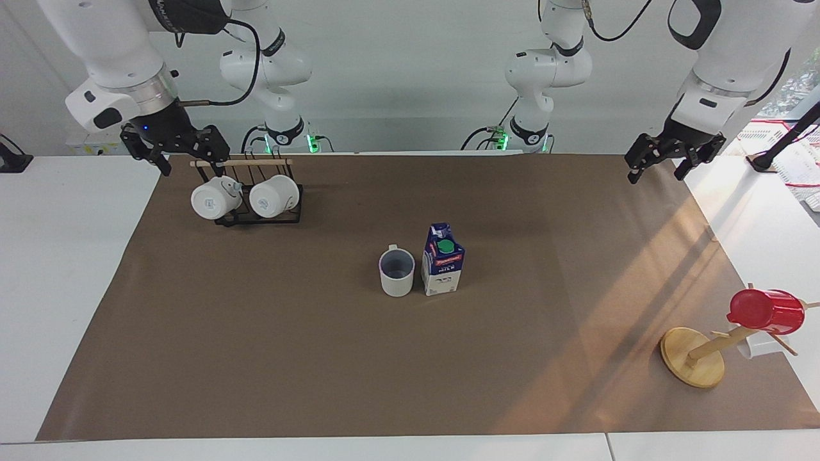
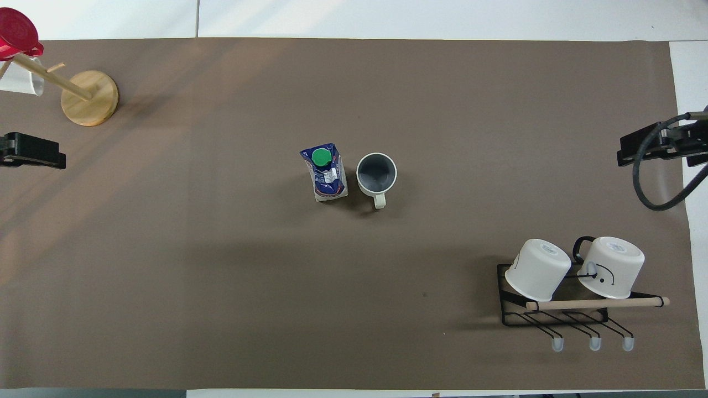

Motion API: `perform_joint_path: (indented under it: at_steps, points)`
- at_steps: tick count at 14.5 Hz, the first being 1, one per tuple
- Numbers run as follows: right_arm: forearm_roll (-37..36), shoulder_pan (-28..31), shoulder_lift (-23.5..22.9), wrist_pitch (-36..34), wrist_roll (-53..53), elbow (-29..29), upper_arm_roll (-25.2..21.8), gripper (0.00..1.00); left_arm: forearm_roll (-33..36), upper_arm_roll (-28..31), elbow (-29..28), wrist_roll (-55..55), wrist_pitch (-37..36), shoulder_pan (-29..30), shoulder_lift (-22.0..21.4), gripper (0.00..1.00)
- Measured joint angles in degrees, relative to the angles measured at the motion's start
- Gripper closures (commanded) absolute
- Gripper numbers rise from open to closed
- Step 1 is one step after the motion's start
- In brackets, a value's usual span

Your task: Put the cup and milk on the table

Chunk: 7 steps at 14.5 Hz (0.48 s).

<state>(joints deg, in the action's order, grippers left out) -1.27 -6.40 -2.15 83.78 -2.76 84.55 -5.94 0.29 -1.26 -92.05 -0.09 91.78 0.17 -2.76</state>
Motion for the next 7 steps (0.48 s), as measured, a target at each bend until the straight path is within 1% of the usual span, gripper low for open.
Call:
perform_joint_path:
  at_steps: [3, 5, 7]
  points:
    - [0.0, 0.0, 0.0, 0.0, 0.0, 0.1, 0.0, 0.00, -0.4, 0.0, 4.0, 0.4, -4.7, 0.8, 1.5, 0.00]
    - [0.0, 0.0, 0.0, 0.0, 0.0, 0.4, 0.0, 0.00, -0.4, -0.1, 6.4, 0.4, -6.1, 0.8, 2.9, 0.00]
    - [0.0, 0.0, 0.0, 0.0, 0.0, 0.5, 0.0, 0.00, -0.5, -0.1, 6.8, 0.5, -6.5, 0.8, 3.3, 0.00]
